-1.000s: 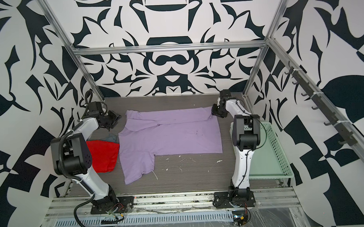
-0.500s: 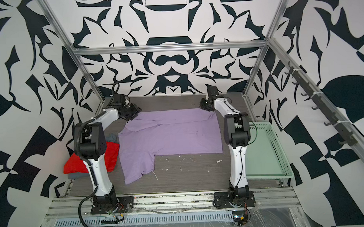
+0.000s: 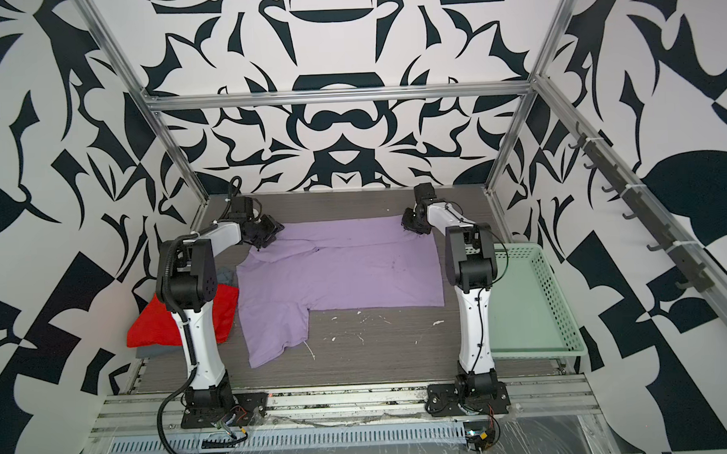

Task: Fold and stack the t-shirts
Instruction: 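Open both grippers to release the shirt's far edge and lift away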

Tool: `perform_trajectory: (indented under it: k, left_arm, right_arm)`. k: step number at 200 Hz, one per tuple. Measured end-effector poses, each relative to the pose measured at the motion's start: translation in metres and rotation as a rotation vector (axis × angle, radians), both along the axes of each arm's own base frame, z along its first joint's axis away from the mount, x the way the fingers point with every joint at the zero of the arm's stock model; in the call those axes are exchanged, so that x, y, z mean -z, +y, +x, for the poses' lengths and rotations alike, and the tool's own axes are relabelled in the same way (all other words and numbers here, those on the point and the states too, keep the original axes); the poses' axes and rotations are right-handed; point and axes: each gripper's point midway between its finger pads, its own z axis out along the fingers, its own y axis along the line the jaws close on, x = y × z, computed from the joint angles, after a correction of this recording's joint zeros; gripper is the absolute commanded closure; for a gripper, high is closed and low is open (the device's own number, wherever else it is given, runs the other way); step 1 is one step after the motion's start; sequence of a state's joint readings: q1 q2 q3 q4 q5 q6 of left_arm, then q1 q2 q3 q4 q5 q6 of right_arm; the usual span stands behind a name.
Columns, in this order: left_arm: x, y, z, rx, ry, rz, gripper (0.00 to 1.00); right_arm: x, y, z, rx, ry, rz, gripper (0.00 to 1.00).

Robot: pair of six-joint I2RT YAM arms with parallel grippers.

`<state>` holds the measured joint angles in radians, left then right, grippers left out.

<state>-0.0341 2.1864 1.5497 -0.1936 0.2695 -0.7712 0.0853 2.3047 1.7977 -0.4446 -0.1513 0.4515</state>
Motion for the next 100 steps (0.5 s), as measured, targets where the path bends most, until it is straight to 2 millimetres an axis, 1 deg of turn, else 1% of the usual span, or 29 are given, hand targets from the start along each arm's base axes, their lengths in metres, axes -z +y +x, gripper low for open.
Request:
perform_trajectory:
  k: [22,45,60,76,100]
  left_arm:
    - [-0.001,0.004,0.021,-0.010,-0.032,-0.011,0.46]
    - [-0.004,0.004,0.047,-0.015,-0.073,-0.026,0.46]
    - [-0.004,0.002,0.060,-0.020,-0.092,-0.042,0.46]
    - [-0.005,0.000,0.069,-0.028,-0.109,-0.064,0.46]
    - [-0.006,-0.002,0.074,-0.039,-0.120,-0.091,0.46]
  right_arm:
    - [0.000,-0.006,0.013,0.017,-0.013,0.001,0.72]
    - [-0.002,-0.012,0.039,0.035,-0.054,0.013,0.72]
    - [-0.004,-0.015,0.057,0.044,-0.086,0.026,0.73]
    - [-0.004,-0.017,0.073,0.047,-0.114,0.039,0.73]
    - [-0.006,-0.017,0.094,0.049,-0.149,0.050,0.73]
